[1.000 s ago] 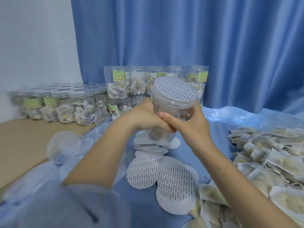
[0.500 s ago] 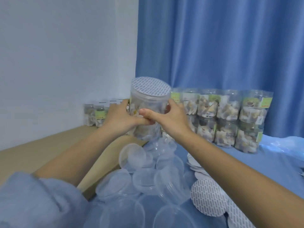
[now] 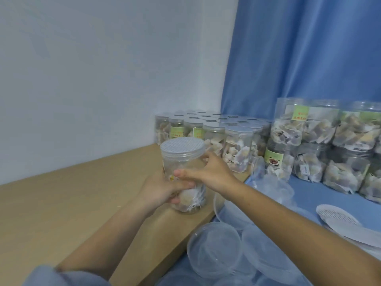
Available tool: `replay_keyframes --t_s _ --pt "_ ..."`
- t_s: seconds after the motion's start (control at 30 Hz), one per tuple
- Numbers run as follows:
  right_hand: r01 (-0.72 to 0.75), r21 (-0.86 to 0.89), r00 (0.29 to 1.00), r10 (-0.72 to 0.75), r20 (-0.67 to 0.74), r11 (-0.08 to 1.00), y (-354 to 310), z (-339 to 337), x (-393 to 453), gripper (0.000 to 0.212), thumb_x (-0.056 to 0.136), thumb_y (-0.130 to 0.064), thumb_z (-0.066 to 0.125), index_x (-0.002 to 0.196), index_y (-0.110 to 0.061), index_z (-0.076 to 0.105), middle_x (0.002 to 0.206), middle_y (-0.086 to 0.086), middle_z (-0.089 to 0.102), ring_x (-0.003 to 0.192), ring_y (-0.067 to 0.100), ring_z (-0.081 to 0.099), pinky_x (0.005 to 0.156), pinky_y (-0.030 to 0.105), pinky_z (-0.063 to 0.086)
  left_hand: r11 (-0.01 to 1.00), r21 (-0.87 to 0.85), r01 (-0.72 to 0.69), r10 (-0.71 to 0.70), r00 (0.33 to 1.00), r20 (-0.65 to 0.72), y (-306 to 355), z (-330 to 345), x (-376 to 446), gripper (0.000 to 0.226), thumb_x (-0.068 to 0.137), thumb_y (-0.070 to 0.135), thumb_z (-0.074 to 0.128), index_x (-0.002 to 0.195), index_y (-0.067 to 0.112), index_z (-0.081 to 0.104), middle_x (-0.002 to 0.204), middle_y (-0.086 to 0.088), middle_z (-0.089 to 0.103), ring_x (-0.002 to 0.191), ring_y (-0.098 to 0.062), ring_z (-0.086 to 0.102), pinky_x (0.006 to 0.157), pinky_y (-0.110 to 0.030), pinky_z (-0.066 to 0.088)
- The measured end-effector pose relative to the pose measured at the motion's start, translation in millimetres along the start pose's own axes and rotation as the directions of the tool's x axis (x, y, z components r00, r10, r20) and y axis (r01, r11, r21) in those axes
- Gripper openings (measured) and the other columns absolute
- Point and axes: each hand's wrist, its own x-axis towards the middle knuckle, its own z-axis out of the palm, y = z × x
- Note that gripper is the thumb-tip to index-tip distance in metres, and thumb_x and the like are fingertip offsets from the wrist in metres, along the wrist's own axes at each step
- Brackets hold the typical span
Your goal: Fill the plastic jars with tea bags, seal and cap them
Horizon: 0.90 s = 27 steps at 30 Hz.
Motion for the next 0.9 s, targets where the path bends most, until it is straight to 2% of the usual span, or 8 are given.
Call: replay_keyframes --t_s 0.07,0.13,0.27,0.33,0.4,0.53,0.67,0.9 --pt "-0.045 0.024 0.999 0.045 0.009 0.999 9 7 13 0.086 0.043 -0.061 0.085 0.114 -0.020 0.064 0.106 -0.008 0.070 0.101 0.008 0.064 0.086 0.027 0.053 0.999 0.048 0.019 -0.015 0.996 -0.086 -7 0 11 0.024 0.063 0.021 0.085 0.075 0.030 0.067 0.052 0.014 0.065 0.058 -0.012 0.066 0.069 -0.040 0.059" --pt "-0.075 0.018 0.997 0.075 0.003 0.997 13 12 31 0.080 0.046 -0.056 0.086 0.113 -0.020 0.062 0.102 -0.010 0.069 0.096 0.008 0.064 0.081 0.029 0.054 0.995 0.094 0.038 -0.018 0.980 -0.198 -12 -2 25 0.046 0.055 0.026 0.089 0.094 0.021 0.064 0.065 0.004 0.069 0.070 -0.024 0.067 0.076 -0.040 0.057" --pt "-0.134 0.110 0.967 0.105 0.234 0.985 13 22 66 0.043 0.074 -0.008 0.077 0.110 -0.019 0.057 0.107 -0.008 0.061 0.092 0.000 0.058 0.088 0.016 0.047 1.000 -0.023 0.003 -0.009 0.960 -0.279 -20 -7 47 0.083 0.072 0.000 0.075 0.135 0.027 0.027 0.111 0.007 0.058 0.104 -0.021 0.058 0.080 -0.029 0.046" --pt "-0.150 0.081 0.963 0.127 0.237 0.985 16 29 74 0.054 0.077 -0.006 0.073 0.126 -0.016 0.052 0.116 -0.007 0.055 0.103 0.003 0.053 0.095 0.018 0.043 0.991 -0.133 0.010 -0.041 0.971 -0.234 -23 -8 52 0.098 0.077 -0.008 0.066 0.146 0.031 0.008 0.131 0.010 0.043 0.115 -0.012 0.046 0.089 -0.027 0.039" --pt "-0.182 0.060 0.960 0.164 0.227 0.982 20 34 73 0.079 0.079 -0.011 0.072 0.145 -0.010 0.029 0.128 -0.001 0.048 0.121 0.016 0.042 0.108 0.036 0.037 0.987 -0.152 0.044 -0.077 0.973 -0.219 -24 -8 54 0.101 0.079 -0.009 0.063 0.151 0.023 -0.001 0.153 -0.001 0.024 0.130 -0.012 0.038 0.094 -0.025 0.034" --pt "-0.220 0.133 0.954 0.185 0.235 0.966 17 25 58 0.083 0.083 -0.010 0.068 0.149 -0.010 0.019 0.156 0.007 0.021 0.133 0.021 0.038 0.106 0.039 0.040 0.990 -0.125 0.072 -0.096 0.976 -0.196 -18 5 47 0.090 0.081 -0.010 0.059 0.151 0.017 0.010 0.156 -0.003 0.021 0.136 -0.018 0.037 0.089 -0.024 0.036" --pt "-0.177 0.279 0.980 0.144 0.135 0.944 0 -1 35 0.063 0.087 -0.006 0.062 0.144 -0.010 0.034 0.149 0.007 0.036 0.124 0.019 0.047 0.101 0.037 0.046 0.998 -0.068 0.006 -0.014 0.993 -0.121 7 33 34 0.074 0.082 -0.010 0.055 0.145 0.017 0.028 0.144 -0.002 0.041 0.120 -0.018 0.054 0.074 -0.020 0.045" --pt "-0.002 0.204 0.968 0.054 -0.246 0.979 -16 -81 -8 0.028 0.091 -0.024 0.057 0.118 -0.017 0.061 0.114 0.001 0.066 0.105 0.013 0.060 0.095 0.027 0.046 0.977 0.052 -0.208 0.212 0.973 -0.091 80 113 30 0.038 0.082 0.001 0.053 0.119 0.010 0.056 0.112 -0.007 0.065 0.108 -0.022 0.060 0.096 -0.044 0.047"
